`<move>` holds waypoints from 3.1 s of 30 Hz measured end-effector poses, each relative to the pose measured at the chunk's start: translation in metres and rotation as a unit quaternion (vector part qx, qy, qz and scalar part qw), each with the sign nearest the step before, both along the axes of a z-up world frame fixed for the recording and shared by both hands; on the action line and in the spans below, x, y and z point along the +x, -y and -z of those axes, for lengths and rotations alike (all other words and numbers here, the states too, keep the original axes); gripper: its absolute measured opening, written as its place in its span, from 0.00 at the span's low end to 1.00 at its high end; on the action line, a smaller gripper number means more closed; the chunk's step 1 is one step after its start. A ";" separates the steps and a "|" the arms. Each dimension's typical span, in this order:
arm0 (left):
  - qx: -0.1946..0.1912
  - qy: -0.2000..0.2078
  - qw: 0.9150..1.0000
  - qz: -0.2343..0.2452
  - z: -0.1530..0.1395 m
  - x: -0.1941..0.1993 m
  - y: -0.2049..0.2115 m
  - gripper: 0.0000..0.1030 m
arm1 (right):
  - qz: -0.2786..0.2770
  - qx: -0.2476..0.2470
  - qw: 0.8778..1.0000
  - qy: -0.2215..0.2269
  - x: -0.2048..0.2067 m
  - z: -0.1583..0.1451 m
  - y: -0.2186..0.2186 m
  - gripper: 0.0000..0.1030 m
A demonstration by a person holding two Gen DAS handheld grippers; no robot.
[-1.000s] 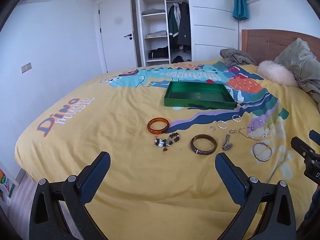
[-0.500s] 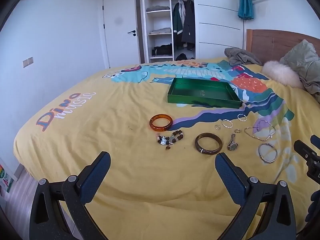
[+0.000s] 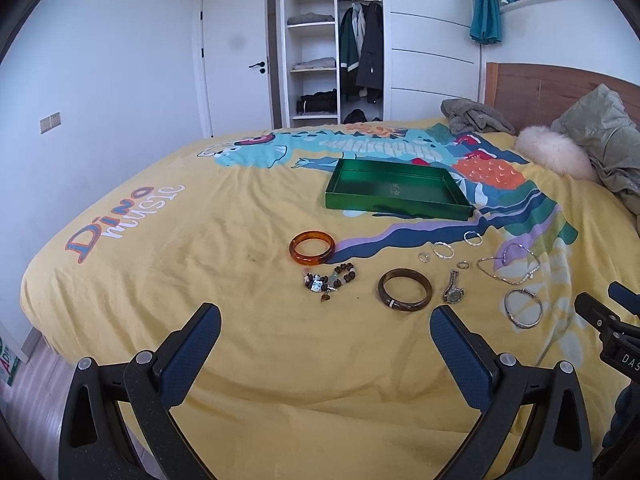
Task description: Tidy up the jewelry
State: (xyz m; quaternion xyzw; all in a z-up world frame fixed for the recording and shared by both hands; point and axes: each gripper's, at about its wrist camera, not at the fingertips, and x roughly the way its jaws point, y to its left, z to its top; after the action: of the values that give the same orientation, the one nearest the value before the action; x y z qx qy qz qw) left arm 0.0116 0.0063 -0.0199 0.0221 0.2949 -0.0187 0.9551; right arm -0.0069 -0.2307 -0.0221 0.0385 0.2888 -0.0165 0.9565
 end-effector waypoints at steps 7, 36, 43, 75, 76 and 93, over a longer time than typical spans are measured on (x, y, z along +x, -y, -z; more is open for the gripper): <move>-0.007 -0.004 1.000 0.001 -0.004 -0.001 -0.004 1.00 | -0.016 -0.002 1.000 0.003 -0.005 -0.002 -0.006 0.88; 0.006 -0.017 1.000 -0.007 0.000 0.003 0.001 1.00 | -0.054 0.001 0.998 -0.015 -0.004 0.009 -0.010 0.86; 0.007 -0.019 1.000 -0.007 0.002 0.005 0.000 1.00 | -0.065 0.001 0.998 -0.021 -0.001 0.011 -0.014 0.85; -0.007 -0.054 0.998 0.008 0.014 0.036 0.019 0.96 | -0.126 0.039 0.988 -0.084 0.029 0.033 0.013 0.29; -0.007 -0.058 0.998 0.010 0.016 0.039 0.021 0.95 | -0.129 0.042 0.987 -0.089 0.033 0.035 0.015 0.29; -0.034 -0.134 0.990 0.020 0.055 0.116 0.046 0.87 | -0.175 0.080 0.957 -0.216 0.126 0.103 0.031 0.22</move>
State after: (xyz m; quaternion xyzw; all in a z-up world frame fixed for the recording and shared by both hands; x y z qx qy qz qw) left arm 0.1281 -0.0393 -0.0749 -0.0074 0.4190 -0.0510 0.9065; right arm 0.1192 -0.2615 -0.1250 0.0592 0.4912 0.1663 0.8530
